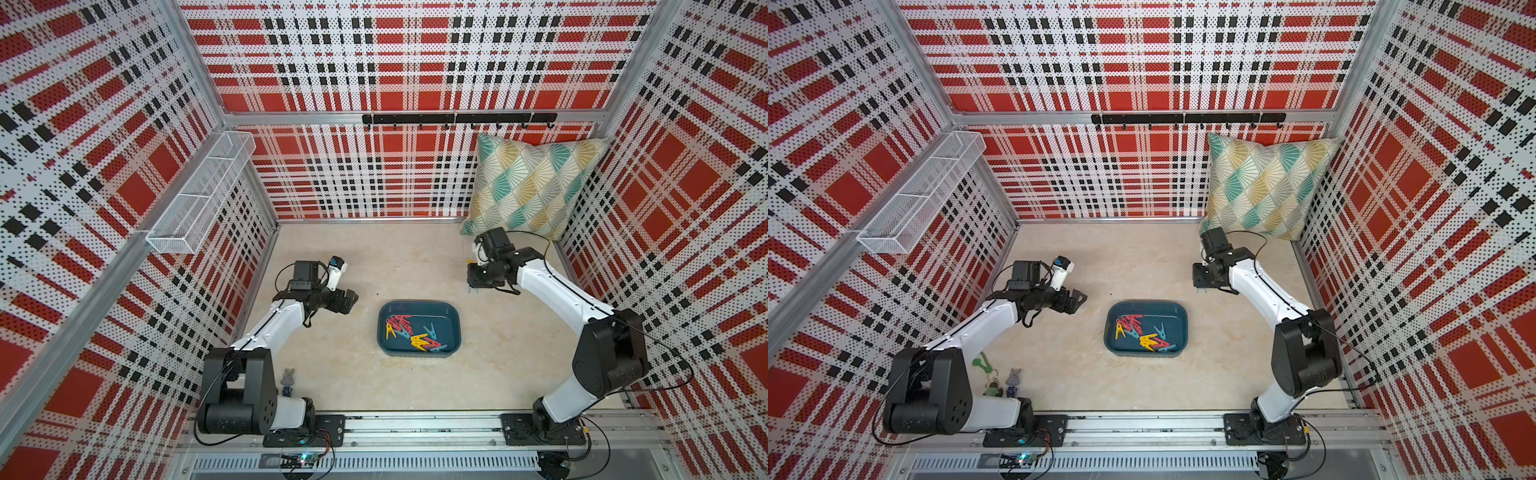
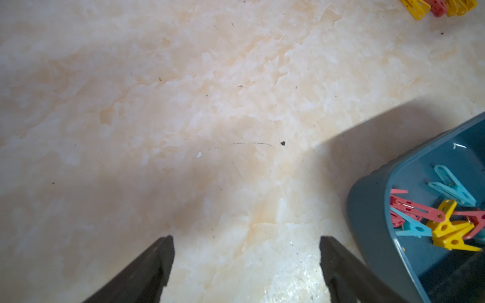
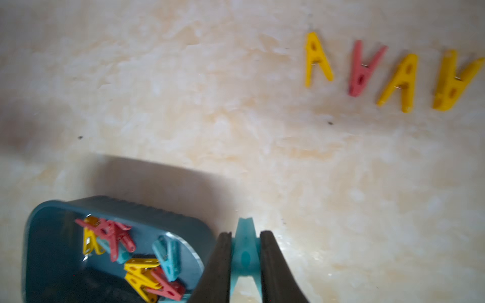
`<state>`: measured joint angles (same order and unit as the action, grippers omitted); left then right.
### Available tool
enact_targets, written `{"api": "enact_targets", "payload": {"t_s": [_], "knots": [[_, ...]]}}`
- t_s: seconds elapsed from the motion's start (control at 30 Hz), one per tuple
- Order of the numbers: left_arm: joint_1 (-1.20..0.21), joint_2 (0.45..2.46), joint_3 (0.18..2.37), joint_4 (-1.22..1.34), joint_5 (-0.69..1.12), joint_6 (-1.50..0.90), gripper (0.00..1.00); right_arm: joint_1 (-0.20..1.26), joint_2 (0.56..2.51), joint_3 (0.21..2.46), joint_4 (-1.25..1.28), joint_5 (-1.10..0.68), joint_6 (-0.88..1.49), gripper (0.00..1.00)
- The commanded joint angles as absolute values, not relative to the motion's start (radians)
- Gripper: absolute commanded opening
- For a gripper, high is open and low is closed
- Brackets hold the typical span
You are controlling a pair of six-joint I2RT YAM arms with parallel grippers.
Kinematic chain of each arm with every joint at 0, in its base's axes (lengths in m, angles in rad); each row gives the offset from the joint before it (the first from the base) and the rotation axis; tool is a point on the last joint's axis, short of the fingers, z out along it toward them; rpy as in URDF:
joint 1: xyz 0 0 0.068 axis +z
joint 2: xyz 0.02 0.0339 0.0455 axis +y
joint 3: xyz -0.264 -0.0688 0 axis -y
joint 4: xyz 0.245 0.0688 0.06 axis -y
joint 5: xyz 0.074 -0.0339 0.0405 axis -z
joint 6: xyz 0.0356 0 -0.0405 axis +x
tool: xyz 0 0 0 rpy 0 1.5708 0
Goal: Take the clothespins out of the storage box
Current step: Pick up the clothespin from the storage box, then place the clothespin at the center of the board.
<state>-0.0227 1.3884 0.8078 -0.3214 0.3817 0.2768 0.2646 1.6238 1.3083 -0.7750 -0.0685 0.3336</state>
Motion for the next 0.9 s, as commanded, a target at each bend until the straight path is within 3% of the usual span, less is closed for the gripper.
{"api": "enact_targets", "payload": {"t_s": [0.0,0.33,0.87], "knots": [[-0.015,1.383,0.804,-0.308,0.393,0.277,0.92,0.151,1.651,1.318,-0.810,-0.057,0.277,0.15],[-0.015,1.383,0.805,-0.307,0.396,0.278,0.92,-0.098,1.891,1.533,-0.857,0.012,0.230,0.14],[-0.020,1.390,0.807,-0.307,0.397,0.275,0.92,-0.176,2.254,1.937,-0.973,0.055,0.164,0.17]]}}
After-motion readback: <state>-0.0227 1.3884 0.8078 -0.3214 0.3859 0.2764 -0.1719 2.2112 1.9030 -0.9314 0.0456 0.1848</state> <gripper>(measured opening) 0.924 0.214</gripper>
